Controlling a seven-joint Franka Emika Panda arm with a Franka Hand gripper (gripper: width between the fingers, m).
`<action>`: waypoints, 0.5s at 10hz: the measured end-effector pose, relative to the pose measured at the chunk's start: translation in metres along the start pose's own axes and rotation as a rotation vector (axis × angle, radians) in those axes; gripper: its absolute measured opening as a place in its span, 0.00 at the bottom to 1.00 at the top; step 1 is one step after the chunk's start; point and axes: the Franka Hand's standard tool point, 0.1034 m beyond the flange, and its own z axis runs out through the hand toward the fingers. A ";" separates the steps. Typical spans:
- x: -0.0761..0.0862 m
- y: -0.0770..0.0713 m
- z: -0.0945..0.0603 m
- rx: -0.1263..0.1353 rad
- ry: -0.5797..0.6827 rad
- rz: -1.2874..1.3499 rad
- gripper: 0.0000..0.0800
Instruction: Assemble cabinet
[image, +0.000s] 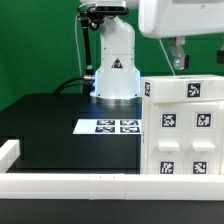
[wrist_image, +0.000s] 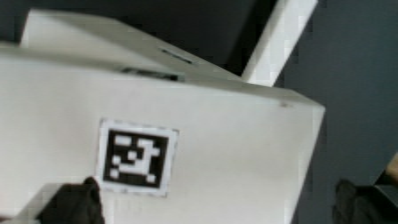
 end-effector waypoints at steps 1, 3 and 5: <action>-0.001 0.001 0.001 0.000 0.000 -0.038 0.81; -0.002 0.003 0.001 -0.001 -0.001 -0.165 0.81; 0.001 0.007 -0.001 -0.053 -0.015 -0.430 0.81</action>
Offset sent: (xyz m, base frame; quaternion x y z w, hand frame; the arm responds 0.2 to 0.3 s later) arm 0.0000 0.0000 0.0000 0.0000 0.0000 -0.1938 0.9810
